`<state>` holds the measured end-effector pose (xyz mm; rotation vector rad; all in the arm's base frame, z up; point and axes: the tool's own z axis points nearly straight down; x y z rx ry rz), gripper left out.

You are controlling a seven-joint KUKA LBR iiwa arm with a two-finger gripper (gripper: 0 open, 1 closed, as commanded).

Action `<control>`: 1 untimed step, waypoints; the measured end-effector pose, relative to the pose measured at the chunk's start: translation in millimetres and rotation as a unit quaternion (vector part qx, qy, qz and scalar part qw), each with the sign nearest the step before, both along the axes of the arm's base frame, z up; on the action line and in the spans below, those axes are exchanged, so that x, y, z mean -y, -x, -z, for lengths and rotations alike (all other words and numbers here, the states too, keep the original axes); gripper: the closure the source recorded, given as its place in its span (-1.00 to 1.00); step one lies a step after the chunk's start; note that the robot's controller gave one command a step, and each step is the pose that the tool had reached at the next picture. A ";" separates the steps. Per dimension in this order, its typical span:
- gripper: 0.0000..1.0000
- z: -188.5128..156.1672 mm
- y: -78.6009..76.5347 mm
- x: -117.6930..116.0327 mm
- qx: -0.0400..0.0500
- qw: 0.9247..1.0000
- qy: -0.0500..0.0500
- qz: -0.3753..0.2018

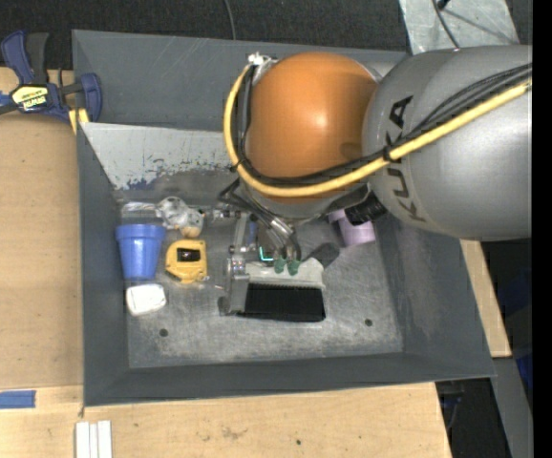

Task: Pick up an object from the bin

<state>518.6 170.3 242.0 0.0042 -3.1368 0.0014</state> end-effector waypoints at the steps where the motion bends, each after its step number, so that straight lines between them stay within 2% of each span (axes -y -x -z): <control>1: -1.00 -3.8 -1.7 0.6 0.004 1.000 -0.001 0.001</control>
Offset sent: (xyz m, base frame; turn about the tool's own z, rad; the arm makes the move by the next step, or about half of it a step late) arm 0.0365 -0.1118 -0.1720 -0.0401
